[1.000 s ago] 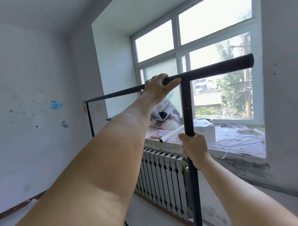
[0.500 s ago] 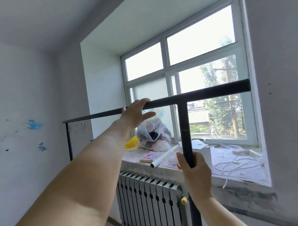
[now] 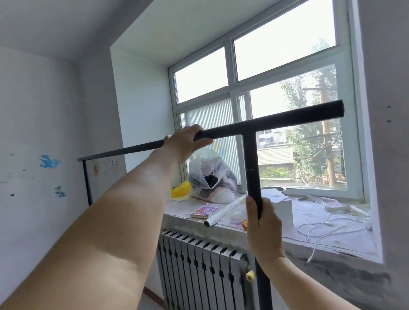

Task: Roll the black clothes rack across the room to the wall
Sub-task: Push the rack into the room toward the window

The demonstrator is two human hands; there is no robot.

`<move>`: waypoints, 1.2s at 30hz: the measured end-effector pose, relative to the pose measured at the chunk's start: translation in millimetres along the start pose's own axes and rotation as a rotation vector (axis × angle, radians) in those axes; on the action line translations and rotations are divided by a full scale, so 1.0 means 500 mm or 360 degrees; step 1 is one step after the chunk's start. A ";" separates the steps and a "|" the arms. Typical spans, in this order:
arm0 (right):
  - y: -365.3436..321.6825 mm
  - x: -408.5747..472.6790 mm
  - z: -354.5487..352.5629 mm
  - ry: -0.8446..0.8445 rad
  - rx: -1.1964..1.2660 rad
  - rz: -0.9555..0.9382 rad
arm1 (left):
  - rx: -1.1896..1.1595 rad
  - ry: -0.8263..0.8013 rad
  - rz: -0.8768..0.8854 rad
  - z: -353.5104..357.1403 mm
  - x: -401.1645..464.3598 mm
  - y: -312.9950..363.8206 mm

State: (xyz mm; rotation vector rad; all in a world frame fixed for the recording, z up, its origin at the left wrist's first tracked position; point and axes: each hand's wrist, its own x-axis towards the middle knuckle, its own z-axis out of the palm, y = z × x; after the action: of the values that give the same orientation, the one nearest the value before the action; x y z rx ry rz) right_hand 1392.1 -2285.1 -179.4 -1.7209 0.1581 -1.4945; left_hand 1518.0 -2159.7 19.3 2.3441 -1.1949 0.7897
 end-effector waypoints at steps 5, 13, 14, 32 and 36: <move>0.036 0.032 -0.006 -0.0048 0.0007 -0.0024 | 0.0119 0.0033 -0.0069 0.018 0.025 0.018; 0.094 0.081 -0.033 -0.0114 0.0136 -0.0017 | 0.0315 0.0015 -0.0164 0.051 0.060 0.063; 0.100 0.086 -0.034 -0.0120 0.0154 -0.0014 | 0.0330 0.0017 -0.0174 0.054 0.063 0.067; 0.162 0.122 0.055 -0.0230 0.0338 -0.0033 | 0.0357 0.0063 -0.0443 0.082 0.072 0.019; 0.166 0.126 0.096 -0.0319 0.0373 0.0031 | 0.0290 0.0026 -0.0533 0.077 0.072 -0.003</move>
State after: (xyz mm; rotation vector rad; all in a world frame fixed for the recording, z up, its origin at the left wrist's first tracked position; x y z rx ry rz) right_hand 1485.3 -2351.7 -182.1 -1.6603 -0.1013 -1.2631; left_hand 1548.4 -2202.6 12.9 2.5840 -0.7179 0.8242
